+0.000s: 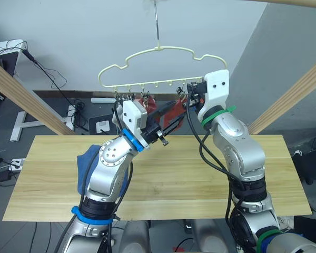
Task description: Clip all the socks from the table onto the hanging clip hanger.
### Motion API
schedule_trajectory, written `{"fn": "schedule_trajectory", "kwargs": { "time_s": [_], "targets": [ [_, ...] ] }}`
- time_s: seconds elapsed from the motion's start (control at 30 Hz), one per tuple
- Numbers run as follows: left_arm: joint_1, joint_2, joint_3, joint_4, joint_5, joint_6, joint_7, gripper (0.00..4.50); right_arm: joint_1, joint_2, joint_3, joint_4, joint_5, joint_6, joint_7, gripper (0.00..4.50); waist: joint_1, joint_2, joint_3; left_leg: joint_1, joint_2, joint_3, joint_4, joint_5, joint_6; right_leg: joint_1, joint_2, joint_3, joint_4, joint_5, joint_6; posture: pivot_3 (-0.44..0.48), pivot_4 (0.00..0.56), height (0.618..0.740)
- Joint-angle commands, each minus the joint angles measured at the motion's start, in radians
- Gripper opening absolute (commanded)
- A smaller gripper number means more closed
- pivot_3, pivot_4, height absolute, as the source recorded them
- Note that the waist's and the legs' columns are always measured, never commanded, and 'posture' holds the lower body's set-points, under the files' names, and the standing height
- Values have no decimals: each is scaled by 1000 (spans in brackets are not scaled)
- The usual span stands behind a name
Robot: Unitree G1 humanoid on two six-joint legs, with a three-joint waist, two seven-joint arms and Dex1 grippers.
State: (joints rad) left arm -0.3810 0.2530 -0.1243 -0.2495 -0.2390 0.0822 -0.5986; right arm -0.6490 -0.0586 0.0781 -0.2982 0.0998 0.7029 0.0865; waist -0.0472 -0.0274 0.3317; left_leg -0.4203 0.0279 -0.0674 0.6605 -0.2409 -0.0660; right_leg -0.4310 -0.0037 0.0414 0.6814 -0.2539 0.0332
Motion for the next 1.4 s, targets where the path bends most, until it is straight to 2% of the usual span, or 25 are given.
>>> {"fn": "schedule_trajectory", "kwargs": {
  "time_s": [0.03,0.1,0.2,0.27,0.33,0.47,0.6,0.77,1.03,1.2,1.3,1.4],
  "targets": [
    [34,37,-12,-2,91,39,55,2304,-20,3,-7,-21,0,-29,3,37,0,0,0,0,0,0,0,0,0,0,0,0,0,0,0,1,284,740],
    [82,58,-9,27,176,120,138,2763,-19,2,-9,-23,1,-28,3,37,-3,0,0,1,0,0,0,0,0,0,0,0,0,0,0,2,286,740],
    [147,55,32,65,219,217,234,3682,-16,0,-10,-28,1,-24,3,37,-4,0,0,1,0,0,0,0,0,0,0,0,0,0,0,-1,291,740],
    [186,72,62,91,230,246,258,4272,-14,-1,-11,-32,1,-21,5,37,-4,0,0,0,0,0,0,0,0,-1,0,0,0,0,0,-1,291,740],
    [229,130,96,79,229,290,233,4500,-11,-7,-11,-37,2,-14,8,37,-4,0,0,0,1,0,-1,0,0,-1,0,0,0,0,0,-3,296,740],
    [280,238,128,26,204,354,156,4500,-2,-14,-15,-46,7,-6,14,37,-2,0,0,-2,1,0,-1,0,0,-5,0,0,2,0,0,21,305,740],
    [289,288,156,50,199,399,139,4500,-3,-8,-14,-40,8,-10,17,37,3,0,0,-2,1,1,-1,0,0,-5,0,0,1,0,0,37,306,740],
    [261,285,166,122,171,483,126,4500,-9,0,-12,-33,8,-14,21,37,14,0,0,-3,1,0,-1,0,0,-5,0,0,1,0,0,42,307,740],
    [213,267,168,248,185,483,159,4500,-11,-2,-12,-38,6,-9,24,37,15,0,0,-6,1,0,-1,0,0,-8,0,0,1,0,0,37,307,740],
    [212,244,150,256,178,491,156,4500,-15,-2,-11,-39,6,-6,26,37,15,0,0,-6,1,1,-1,0,0,-8,0,0,1,0,0,30,308,740],
    [237,247,126,234,173,489,122,3973,-17,-3,-10,-41,6,-4,27,37,14,0,0,-6,1,1,-1,0,0,-8,-1,0,1,0,0,30,308,740],
    [244,235,137,226,175,490,144,3060,-18,-7,-8,-43,4,-5,29,37,15,0,0,-6,1,1,-1,0,0,-8,-1,0,1,0,0,30,308,740]
  ]
}}
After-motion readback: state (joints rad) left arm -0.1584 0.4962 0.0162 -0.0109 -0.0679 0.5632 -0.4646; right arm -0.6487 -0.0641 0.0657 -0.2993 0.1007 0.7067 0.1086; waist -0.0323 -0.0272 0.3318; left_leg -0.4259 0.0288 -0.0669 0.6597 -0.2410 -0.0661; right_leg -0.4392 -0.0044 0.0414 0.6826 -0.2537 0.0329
